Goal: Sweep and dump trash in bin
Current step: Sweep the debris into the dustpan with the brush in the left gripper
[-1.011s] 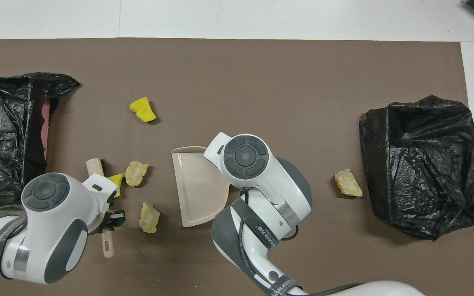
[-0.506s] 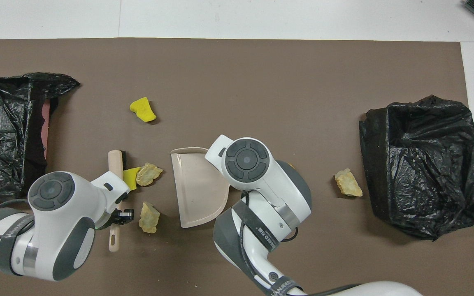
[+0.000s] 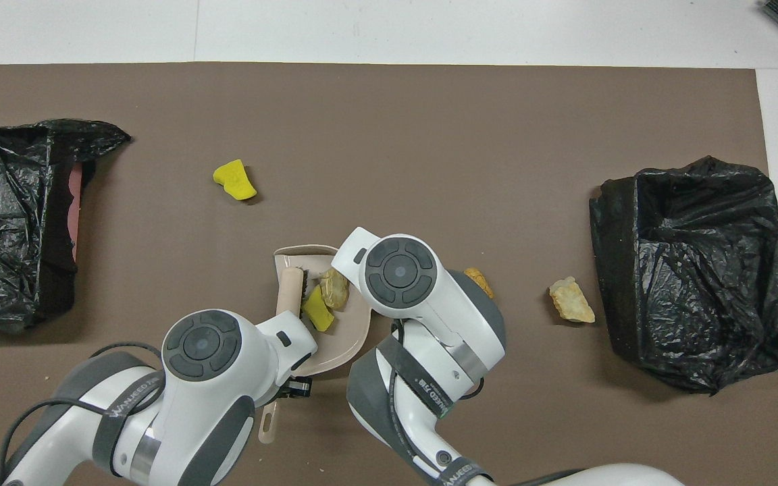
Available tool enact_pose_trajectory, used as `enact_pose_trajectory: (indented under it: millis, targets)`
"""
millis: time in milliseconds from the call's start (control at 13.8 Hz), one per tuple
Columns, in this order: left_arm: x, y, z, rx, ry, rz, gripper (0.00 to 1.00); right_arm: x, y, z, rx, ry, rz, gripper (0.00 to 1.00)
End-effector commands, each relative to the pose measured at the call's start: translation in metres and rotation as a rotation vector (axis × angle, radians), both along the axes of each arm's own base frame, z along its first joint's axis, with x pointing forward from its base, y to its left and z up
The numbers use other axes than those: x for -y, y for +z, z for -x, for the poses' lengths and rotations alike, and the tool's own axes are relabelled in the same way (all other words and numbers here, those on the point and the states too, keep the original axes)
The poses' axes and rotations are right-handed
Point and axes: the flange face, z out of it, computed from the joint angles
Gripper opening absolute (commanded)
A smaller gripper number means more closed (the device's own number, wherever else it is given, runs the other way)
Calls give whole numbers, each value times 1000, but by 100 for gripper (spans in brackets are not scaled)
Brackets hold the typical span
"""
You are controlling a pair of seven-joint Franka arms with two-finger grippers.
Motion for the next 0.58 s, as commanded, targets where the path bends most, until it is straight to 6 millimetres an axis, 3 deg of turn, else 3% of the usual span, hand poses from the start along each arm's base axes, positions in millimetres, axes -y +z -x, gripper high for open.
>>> enact_pose_trajectory:
  millis: [0, 289, 506]
  targets:
    - [-19, 21, -9, -52, 112, -19, 0, 0, -2, 4, 9, 9, 18, 0]
    - [-29, 22, -1, -100, 317, -117, 0, 1, 4, 7, 12, 9, 20, 0]
    - [-42, 20, 6, -136, 340, -163, 0, -2, 2, 19, 11, 31, 22, 0]
